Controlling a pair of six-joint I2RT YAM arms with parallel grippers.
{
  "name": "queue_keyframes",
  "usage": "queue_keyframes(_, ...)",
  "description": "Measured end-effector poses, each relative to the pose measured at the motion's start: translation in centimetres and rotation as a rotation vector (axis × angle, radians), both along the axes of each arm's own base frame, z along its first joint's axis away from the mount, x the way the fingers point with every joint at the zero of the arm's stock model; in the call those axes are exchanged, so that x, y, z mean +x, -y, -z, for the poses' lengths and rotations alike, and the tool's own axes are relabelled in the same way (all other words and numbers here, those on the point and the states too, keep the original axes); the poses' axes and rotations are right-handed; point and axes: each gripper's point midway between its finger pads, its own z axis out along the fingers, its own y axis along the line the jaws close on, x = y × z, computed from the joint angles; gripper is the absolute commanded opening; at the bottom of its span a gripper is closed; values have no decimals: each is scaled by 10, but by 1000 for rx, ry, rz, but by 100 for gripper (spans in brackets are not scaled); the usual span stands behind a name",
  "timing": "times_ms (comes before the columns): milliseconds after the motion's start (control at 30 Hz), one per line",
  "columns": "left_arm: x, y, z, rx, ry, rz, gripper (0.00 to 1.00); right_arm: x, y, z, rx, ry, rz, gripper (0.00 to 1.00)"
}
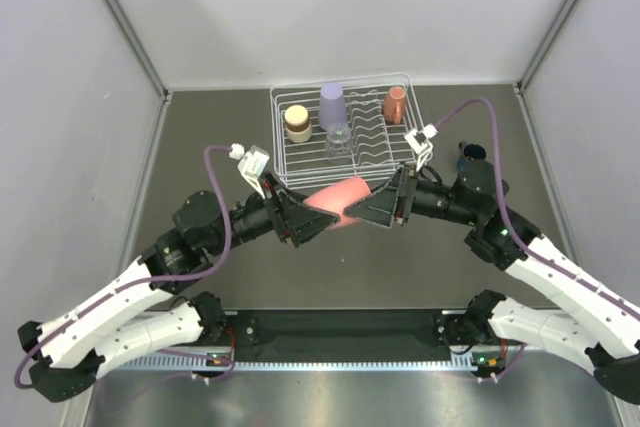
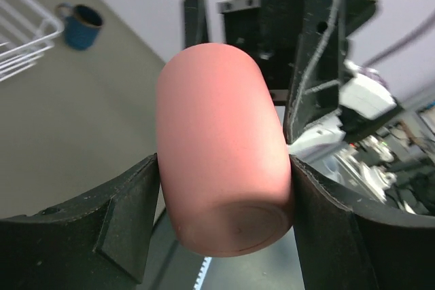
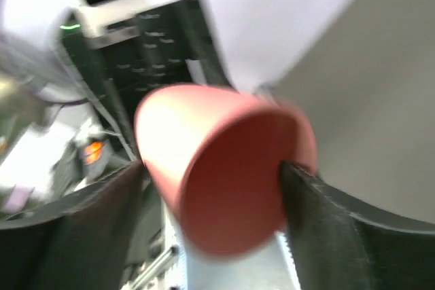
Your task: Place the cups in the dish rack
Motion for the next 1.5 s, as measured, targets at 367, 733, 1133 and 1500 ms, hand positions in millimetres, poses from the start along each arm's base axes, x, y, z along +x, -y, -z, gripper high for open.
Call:
queue_keyframes(367, 99, -32, 16, 445, -108, -404, 0, 57, 91, 67, -513, -37, 581, 94)
queue_keyframes(733, 219, -88, 91, 646, -481, -518, 0, 58, 151, 108, -787, -50, 752, 95)
queue_keyframes(1133, 284, -81, 134, 727, -674, -626, 0, 59, 162, 120, -860, -36, 767, 96)
queue_keyframes(1500, 308, -94, 180, 763, -834, -791, 0, 57, 168, 126, -887, -27, 773, 96)
